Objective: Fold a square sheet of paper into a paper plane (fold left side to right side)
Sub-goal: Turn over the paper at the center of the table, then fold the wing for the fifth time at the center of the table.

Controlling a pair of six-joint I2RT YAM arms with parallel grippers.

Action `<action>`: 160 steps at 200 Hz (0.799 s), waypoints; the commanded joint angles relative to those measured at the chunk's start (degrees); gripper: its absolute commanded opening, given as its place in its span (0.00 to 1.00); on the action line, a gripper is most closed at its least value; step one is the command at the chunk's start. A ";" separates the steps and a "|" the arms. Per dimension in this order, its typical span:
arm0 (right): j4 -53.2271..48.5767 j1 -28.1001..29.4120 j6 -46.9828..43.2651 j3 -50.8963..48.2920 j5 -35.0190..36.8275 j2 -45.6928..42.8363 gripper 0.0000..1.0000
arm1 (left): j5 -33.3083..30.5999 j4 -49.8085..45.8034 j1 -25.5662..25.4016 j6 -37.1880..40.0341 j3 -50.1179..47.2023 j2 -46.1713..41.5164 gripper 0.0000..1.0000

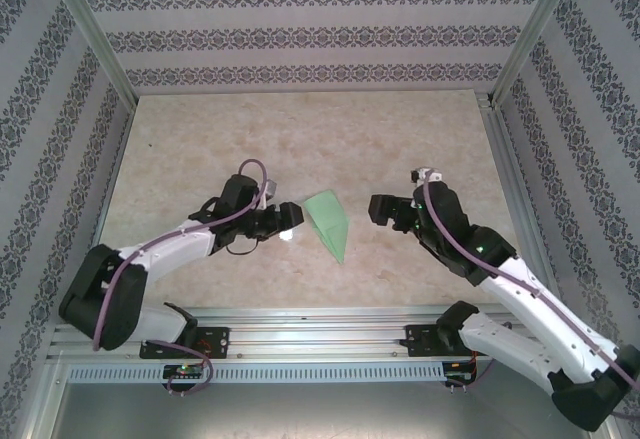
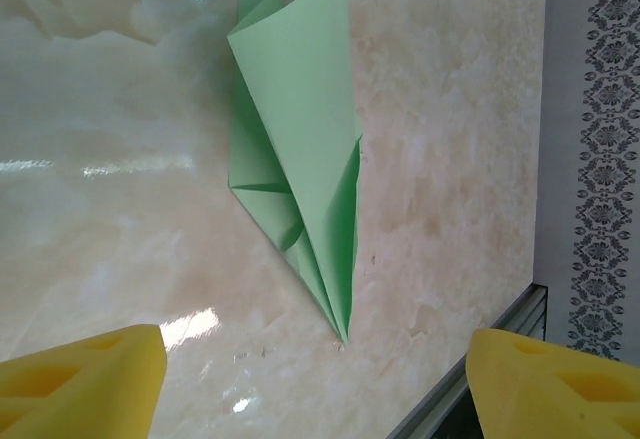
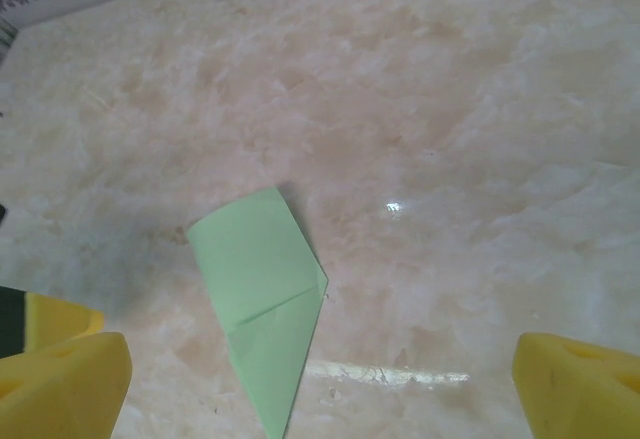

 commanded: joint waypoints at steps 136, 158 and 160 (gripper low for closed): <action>14.65 -14.73 3.09 -13.97 -28.65 -1.67 0.87 | 5.50 9.79 0.76 6.42 19.61 29.83 0.34; 17.03 -16.53 3.19 -14.76 -32.14 0.31 0.83 | 6.52 8.83 1.56 7.92 19.74 29.81 0.23; 17.26 -16.73 3.23 -14.82 -32.45 0.54 0.83 | 6.56 8.72 1.65 8.08 19.79 29.75 0.22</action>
